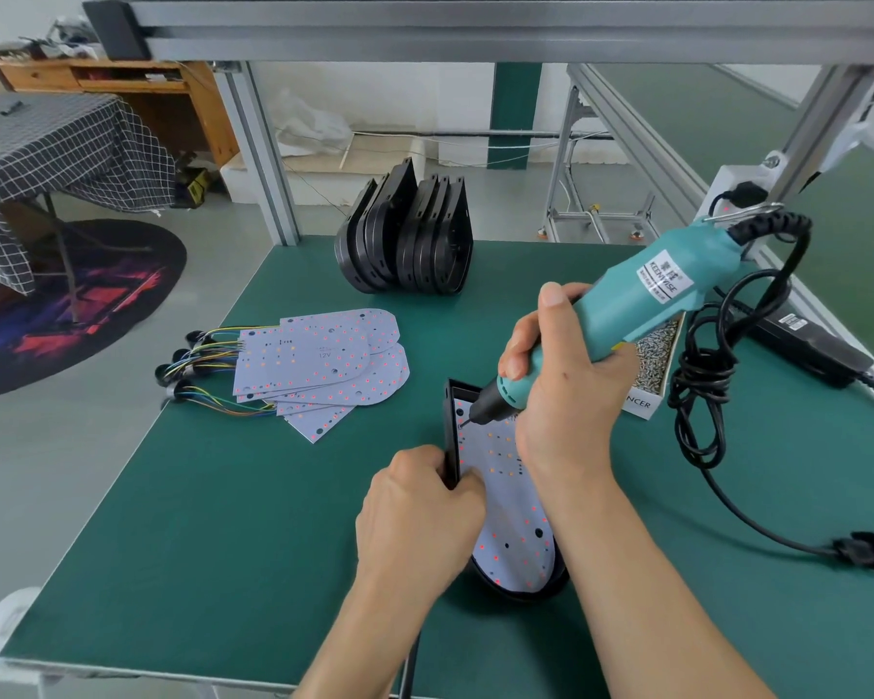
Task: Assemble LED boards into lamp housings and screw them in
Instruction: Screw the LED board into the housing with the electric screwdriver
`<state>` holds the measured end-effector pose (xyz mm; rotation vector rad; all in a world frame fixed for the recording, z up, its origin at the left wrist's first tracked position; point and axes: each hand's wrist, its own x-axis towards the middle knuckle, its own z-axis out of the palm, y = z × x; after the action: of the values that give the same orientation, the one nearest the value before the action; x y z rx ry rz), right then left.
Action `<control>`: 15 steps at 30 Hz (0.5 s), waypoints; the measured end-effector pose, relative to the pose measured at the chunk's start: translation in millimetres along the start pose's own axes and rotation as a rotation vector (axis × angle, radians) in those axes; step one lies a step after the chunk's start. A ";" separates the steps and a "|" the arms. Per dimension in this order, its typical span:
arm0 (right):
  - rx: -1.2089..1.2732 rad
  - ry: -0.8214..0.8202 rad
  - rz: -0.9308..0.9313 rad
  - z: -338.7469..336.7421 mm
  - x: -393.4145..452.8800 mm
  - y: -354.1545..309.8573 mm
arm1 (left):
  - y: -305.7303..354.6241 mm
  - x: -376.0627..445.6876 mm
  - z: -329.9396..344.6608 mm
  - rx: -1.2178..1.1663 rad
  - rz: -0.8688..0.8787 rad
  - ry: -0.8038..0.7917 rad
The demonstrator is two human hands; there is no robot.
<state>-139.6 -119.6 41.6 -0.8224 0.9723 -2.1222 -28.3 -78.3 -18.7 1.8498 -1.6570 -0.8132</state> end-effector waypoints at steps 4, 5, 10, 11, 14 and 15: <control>0.002 0.010 0.022 1.8 0.7 -0.6 | -0.4 0.2 0.3 -0.008 0.015 0.015; 0.006 0.009 0.026 2.1 0.8 -0.4 | -0.8 0.2 0.3 -0.012 0.020 0.015; -0.001 -0.049 0.022 0.2 1.8 -0.5 | -3.5 0.4 -0.2 -0.050 0.029 0.013; -0.005 -0.064 0.017 -0.2 2.1 -1.0 | -3.9 0.8 -0.2 -0.071 0.026 0.001; 0.012 -0.070 0.005 -0.9 3.6 -4.5 | -4.6 1.6 -0.1 -0.119 0.021 -0.046; 0.035 -0.055 -0.003 -0.9 4.7 -7.2 | -5.0 1.8 -0.5 -0.133 0.017 -0.057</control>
<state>-145.2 -119.2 48.1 -0.8607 0.9033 -2.1021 -24.4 -79.5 -22.2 1.7347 -1.6097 -0.9533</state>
